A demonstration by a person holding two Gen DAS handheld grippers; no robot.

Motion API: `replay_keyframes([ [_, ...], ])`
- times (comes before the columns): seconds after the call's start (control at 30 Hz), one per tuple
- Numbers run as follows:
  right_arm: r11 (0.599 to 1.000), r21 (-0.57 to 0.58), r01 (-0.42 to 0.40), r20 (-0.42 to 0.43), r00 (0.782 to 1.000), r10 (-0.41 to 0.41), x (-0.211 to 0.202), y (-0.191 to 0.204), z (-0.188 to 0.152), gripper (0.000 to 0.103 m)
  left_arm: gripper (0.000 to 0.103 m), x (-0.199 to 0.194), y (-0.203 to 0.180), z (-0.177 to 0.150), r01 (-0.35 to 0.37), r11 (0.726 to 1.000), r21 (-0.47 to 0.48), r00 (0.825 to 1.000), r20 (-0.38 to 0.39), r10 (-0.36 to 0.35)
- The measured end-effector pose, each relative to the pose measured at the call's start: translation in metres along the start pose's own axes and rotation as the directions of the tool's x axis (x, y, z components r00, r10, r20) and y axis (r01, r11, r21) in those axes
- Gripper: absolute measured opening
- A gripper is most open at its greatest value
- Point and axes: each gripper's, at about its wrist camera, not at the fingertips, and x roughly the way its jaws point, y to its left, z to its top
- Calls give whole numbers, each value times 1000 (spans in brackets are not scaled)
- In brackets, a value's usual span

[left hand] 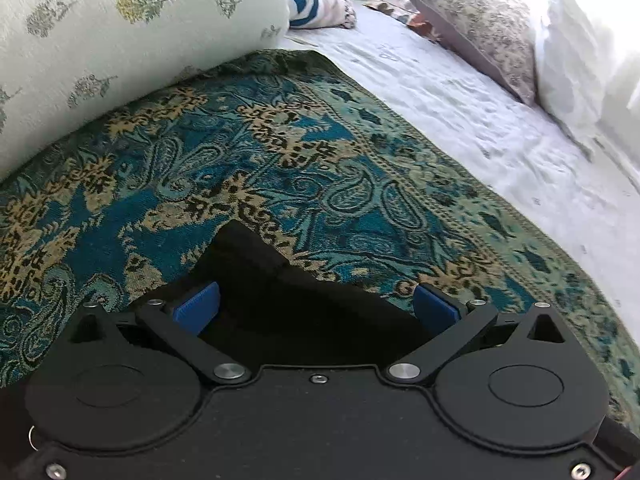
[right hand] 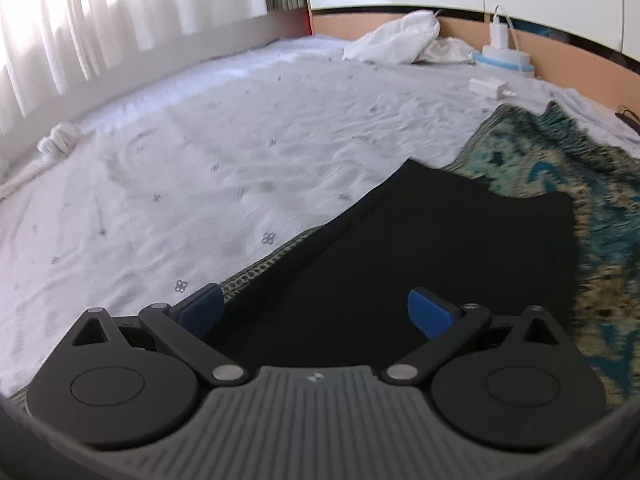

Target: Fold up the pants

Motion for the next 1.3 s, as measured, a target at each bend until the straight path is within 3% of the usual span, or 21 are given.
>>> replay_keyframes([
  [0.1, 1000, -9, 21, -28, 999, -21, 23, 12, 0, 103, 103, 7, -9, -1, -68, 998, 13, 998, 16, 68],
  [0.23, 984, -93, 154, -18, 987, -157, 43, 28, -4, 103, 103, 15, -22, -5, -161, 986, 43, 986, 41, 159],
  [0.3, 986, -59, 156, -3, 988, -156, 42, 25, -6, 101, 103, 15, -23, -6, -175, 984, 31, 984, 50, 173],
  [0.37, 983, -59, 171, 17, 985, -170, 39, 24, -8, 88, 103, 16, -23, -4, -174, 984, 34, 984, 43, 173],
  [0.4, 977, -63, 201, 40, 979, -199, 35, 23, -9, 70, 100, 15, -23, -4, -176, 984, 34, 984, 45, 175],
  [0.47, 979, -43, 197, 54, 979, -195, 31, 16, -7, 57, 81, 9, -21, -7, -192, 980, 53, 980, 68, 188],
  [0.5, 979, -28, 203, 57, 978, -201, 28, 12, -7, 40, 67, 4, -20, -9, -199, 978, 66, 978, 84, 193],
  [0.53, 974, -21, 226, 61, 973, -225, 26, 7, -7, 16, 51, 0, -17, -10, -193, 978, 76, 978, 94, 186],
  [0.63, 986, 30, 162, 48, 985, -163, 16, -16, -3, 5, 25, -13, -3, -10, -130, 988, 89, 985, 126, 118],
  [0.73, 993, 67, 99, 43, 994, -102, -1, -39, 1, 3, 15, -27, 15, -9, -34, 996, 84, 993, 120, 24],
  [0.87, 994, 104, 34, 80, 996, -43, -32, -75, 4, 3, 12, -58, 32, -9, 48, 994, 98, 989, 135, -61],
  [0.97, 991, 128, 27, 102, 994, -40, -58, -107, 5, 3, 11, -86, 45, -9, 85, 989, 118, 981, 166, -104],
  [1.3, 985, 169, -27, 127, 992, 5, -145, -220, -15, 3, 10, -162, 106, -31, 162, 975, 154, 970, 158, -186],
])
